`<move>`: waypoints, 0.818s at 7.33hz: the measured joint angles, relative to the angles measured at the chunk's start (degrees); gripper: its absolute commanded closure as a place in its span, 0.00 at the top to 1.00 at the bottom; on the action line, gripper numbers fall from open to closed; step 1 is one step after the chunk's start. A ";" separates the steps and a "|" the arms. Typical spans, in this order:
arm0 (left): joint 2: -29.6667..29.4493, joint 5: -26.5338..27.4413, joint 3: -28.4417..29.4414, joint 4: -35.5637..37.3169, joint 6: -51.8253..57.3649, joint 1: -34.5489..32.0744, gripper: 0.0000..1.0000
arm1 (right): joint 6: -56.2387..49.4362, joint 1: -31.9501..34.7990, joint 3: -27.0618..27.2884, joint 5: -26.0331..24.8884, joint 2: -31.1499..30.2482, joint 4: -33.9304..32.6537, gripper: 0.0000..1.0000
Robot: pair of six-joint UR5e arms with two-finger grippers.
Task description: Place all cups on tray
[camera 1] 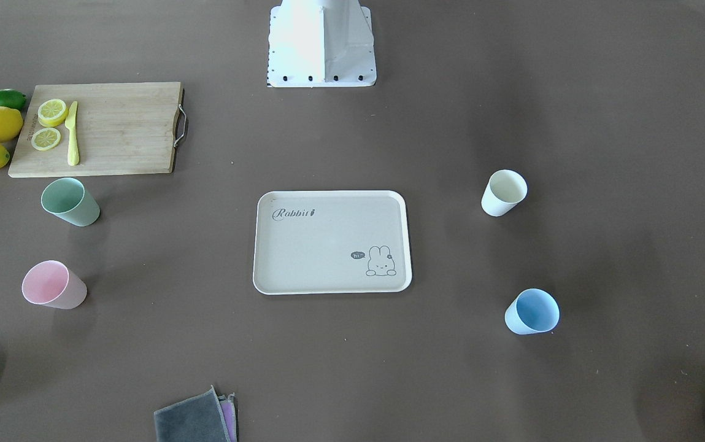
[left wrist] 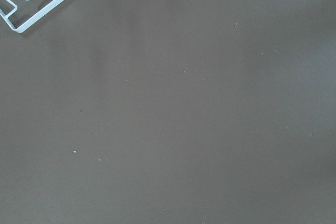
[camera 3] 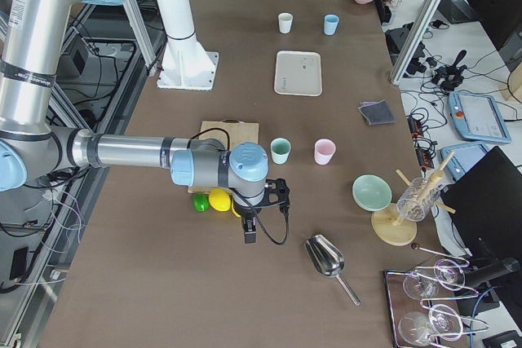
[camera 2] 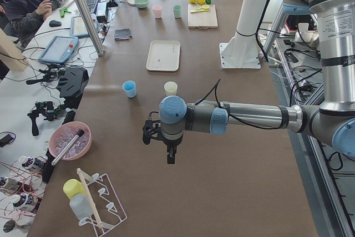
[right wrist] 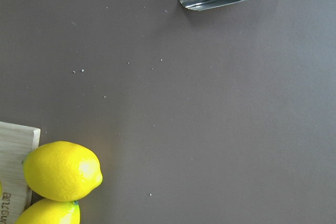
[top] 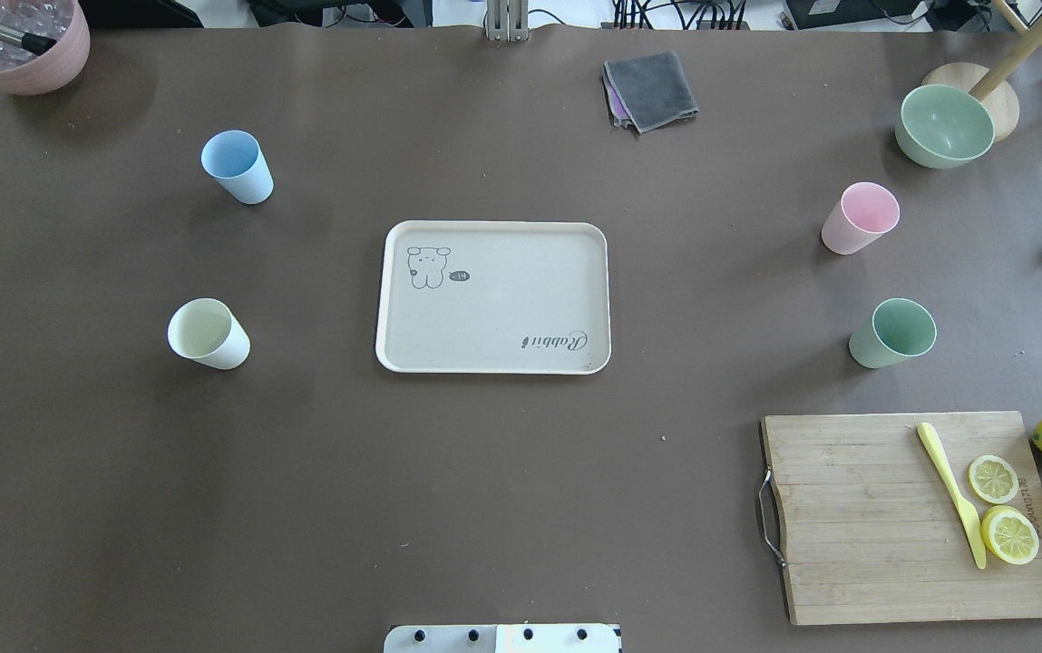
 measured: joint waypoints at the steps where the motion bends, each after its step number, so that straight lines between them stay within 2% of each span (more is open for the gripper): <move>1: -0.01 -0.02 -0.18 -0.05 0.00 -0.01 0.99 | 0.00 0.00 0.00 -0.02 0.01 0.00 1.00; 6: -0.38 0.22 -4.94 -0.70 0.00 -0.54 0.99 | 0.12 0.00 -0.40 0.00 0.78 1.03 1.00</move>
